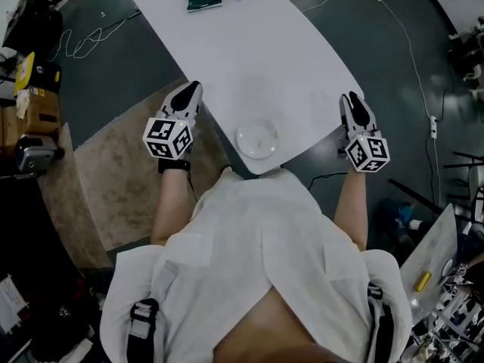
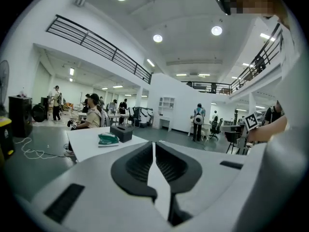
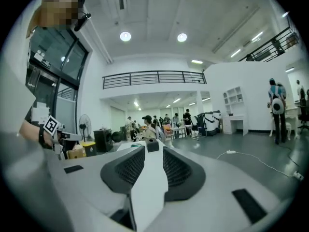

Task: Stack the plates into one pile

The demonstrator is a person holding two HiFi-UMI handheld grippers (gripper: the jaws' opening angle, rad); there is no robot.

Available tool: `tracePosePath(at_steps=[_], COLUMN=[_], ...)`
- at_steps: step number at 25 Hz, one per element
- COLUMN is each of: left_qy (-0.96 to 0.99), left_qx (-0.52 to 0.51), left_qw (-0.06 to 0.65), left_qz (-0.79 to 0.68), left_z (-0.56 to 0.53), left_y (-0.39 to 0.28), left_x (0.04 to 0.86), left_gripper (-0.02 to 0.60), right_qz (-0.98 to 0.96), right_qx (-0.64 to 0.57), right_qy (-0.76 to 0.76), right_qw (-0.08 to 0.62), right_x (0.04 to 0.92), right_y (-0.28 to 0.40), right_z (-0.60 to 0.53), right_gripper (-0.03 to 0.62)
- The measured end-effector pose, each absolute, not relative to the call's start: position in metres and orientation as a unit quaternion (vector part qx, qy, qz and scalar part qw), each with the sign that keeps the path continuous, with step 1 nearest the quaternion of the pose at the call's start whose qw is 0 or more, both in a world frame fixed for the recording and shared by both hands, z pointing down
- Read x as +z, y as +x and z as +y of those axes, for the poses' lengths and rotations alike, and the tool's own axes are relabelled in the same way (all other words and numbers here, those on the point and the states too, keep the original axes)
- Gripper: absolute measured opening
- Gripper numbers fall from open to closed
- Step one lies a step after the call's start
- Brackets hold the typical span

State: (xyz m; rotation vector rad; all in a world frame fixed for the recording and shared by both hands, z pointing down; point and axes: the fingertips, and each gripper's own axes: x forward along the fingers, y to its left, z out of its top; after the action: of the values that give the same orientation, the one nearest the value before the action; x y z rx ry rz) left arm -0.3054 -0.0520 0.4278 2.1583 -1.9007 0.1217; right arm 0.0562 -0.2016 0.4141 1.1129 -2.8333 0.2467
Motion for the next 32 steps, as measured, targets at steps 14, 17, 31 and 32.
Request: tracePosePath(at_steps=[14, 17, 31, 32], left_qy=[0.740, 0.745, 0.761, 0.762], left_qx=[-0.029, -0.023, 0.002, 0.003], left_qw=[0.003, 0.009, 0.009, 0.009], left_qz=[-0.672, -0.667, -0.648, -0.648], left_z=[-0.049, -0.046, -0.048, -0.048], left_y=[-0.296, -0.286, -0.270, -0.269], left_x=[0.318, 0.324, 0.327, 0.327], left_gripper=[0.025, 0.025, 0.025, 0.025], right_qz=[-0.942, -0.946, -0.947, -0.947], right_qx=[-0.047, -0.043, -0.046, -0.046], right_qy=[0.327, 0.318, 0.316, 0.316], right_qw=[-0.065, -0.046, -0.025, -0.025], right_x=[0.291, 0.301, 0.307, 0.307], right_y=[0.039, 0.035, 0.037, 0.038], right_z=[-0.197, -0.190, -0.187, -0.187], right_gripper=[0.047, 0.033, 0.026, 0.026])
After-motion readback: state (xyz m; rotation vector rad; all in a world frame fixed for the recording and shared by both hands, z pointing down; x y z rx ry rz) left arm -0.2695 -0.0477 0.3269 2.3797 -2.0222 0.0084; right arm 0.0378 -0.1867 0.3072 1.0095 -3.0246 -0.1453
